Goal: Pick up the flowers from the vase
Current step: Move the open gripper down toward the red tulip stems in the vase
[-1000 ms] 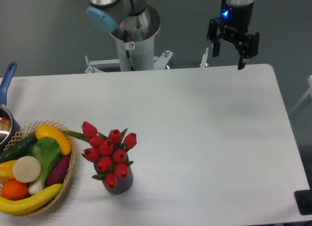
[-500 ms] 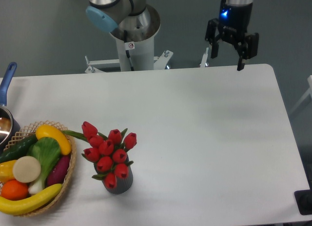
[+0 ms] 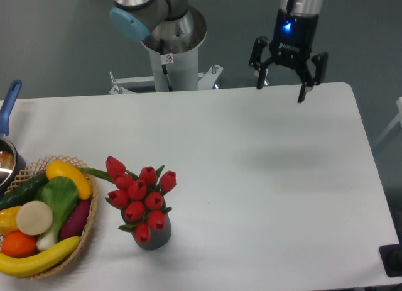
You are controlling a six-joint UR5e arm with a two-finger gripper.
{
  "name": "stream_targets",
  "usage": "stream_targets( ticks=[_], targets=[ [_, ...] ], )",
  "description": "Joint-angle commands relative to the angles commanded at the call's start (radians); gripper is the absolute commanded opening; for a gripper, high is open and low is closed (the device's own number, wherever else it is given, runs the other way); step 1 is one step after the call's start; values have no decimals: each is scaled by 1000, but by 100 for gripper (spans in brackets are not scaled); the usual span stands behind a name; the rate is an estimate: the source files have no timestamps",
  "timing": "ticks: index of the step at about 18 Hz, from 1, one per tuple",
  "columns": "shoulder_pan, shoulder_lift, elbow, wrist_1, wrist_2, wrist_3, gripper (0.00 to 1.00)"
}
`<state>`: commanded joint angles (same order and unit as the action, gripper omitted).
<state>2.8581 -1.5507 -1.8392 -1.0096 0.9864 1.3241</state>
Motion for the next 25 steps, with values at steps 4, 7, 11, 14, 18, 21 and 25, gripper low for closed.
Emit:
stream_targets(
  ticks=[4,7,11,14,18,21,25],
  targets=[
    [-98,-83,-2,126,3,-36,100],
    [-132,-118,5,187,-56,-37,100],
    [-155,-187,12,194,-269,-29,100],
    [-177,-232,23,194,-359,-31,100],
    [-221,-330,38,222,-480,-29,100],
    [-223,-330,25,223,-500,-29,100],
    [-247,-344,25,224,-545,-29,100]
  ],
)
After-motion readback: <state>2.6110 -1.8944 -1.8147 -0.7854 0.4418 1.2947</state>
